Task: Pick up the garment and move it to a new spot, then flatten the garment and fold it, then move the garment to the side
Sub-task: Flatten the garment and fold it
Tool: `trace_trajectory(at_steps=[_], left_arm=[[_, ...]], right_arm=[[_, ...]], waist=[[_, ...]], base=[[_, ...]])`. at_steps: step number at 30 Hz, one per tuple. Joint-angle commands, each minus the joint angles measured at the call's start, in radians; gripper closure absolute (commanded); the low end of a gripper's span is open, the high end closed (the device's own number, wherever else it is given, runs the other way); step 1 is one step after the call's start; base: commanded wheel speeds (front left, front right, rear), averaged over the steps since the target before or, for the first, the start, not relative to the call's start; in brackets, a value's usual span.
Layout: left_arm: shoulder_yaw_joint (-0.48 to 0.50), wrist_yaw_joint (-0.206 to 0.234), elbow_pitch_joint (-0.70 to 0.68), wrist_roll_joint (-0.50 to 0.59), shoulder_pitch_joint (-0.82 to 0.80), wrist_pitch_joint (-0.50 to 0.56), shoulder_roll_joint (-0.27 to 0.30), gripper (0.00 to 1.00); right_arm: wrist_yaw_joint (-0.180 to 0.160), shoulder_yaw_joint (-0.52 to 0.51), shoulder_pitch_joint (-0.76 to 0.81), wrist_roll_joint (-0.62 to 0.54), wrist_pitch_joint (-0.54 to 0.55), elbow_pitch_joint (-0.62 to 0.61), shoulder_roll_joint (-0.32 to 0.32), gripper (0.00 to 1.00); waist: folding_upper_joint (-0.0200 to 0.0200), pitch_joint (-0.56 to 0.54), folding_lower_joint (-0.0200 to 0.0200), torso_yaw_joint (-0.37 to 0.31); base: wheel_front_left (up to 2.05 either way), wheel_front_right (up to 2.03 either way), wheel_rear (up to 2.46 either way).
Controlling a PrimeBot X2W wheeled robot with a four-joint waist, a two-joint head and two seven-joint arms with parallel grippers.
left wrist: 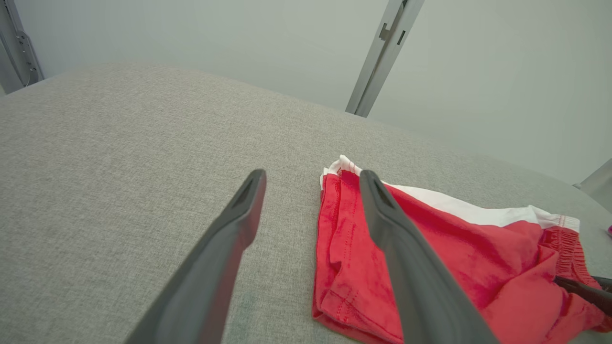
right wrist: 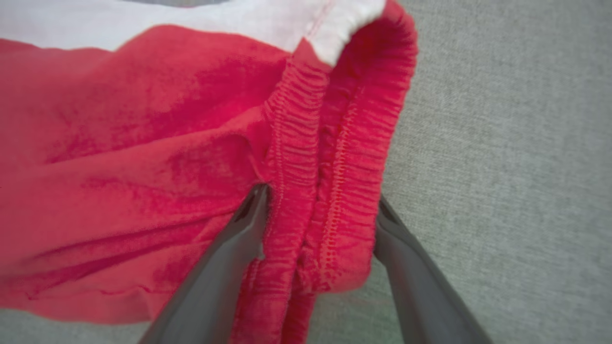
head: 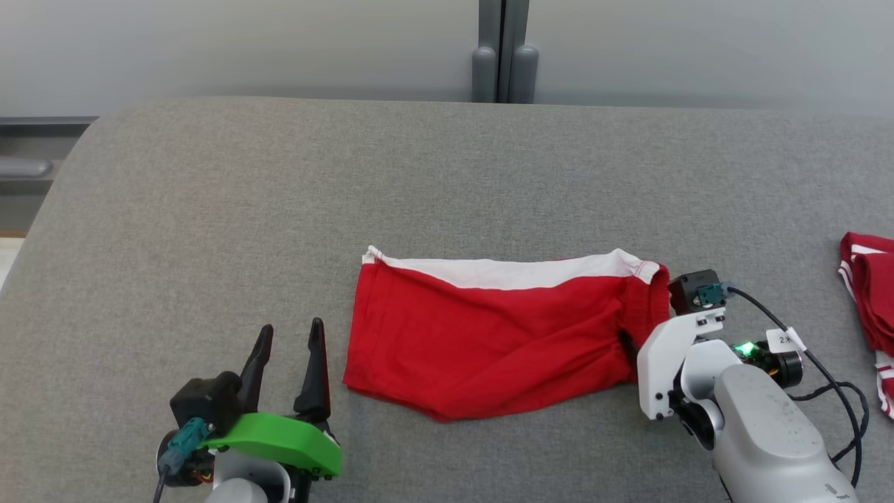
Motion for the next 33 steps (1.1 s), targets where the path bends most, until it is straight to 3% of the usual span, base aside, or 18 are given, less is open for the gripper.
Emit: trace_trajectory(at_steps=[1, 4, 21, 25, 33], left_arm=[[0.007, -0.006, 0.001, 0.011, 0.0, -0.003, 0.001, 0.0], [0.014, -0.013, 0.002, 0.019, 0.005, -0.003, -0.002, 0.0], [0.021, -0.029, 0.01, 0.047, 0.005, -0.003, -0.016, 0.0], [0.019, -0.033, 0.015, 0.05, -0.005, -0.003, -0.02, 0.0], [0.016, -0.041, 0.026, 0.053, -0.017, -0.003, -0.024, 0.0]], right_arm=[[0.0, 0.011, 0.005, 0.017, 0.004, 0.024, 0.014, 0.86], [0.0, 0.017, -0.011, 0.038, -0.007, 0.029, 0.009, 1.0], [-0.001, 0.024, 0.017, 0.185, 0.072, -0.104, -0.232, 1.0], [-0.001, 0.025, 0.035, 0.249, 0.105, -0.171, -0.223, 1.0], [0.0, 0.091, 0.05, 0.382, 0.17, -0.343, -0.144, 1.0]], waist=[[0.0, -0.003, 0.0, -0.007], [0.0, -0.009, 0.0, -0.025], [0.0, -0.004, 0.0, -0.14], [0.0, -0.003, 0.0, -0.147], [0.0, -0.008, 0.0, -0.12]], base=[[0.0, 0.0, 0.0], [0.0, 0.0, 0.0], [0.0, 0.0, 0.0], [0.0, 0.0, 0.0], [0.0, 0.0, 0.0]])
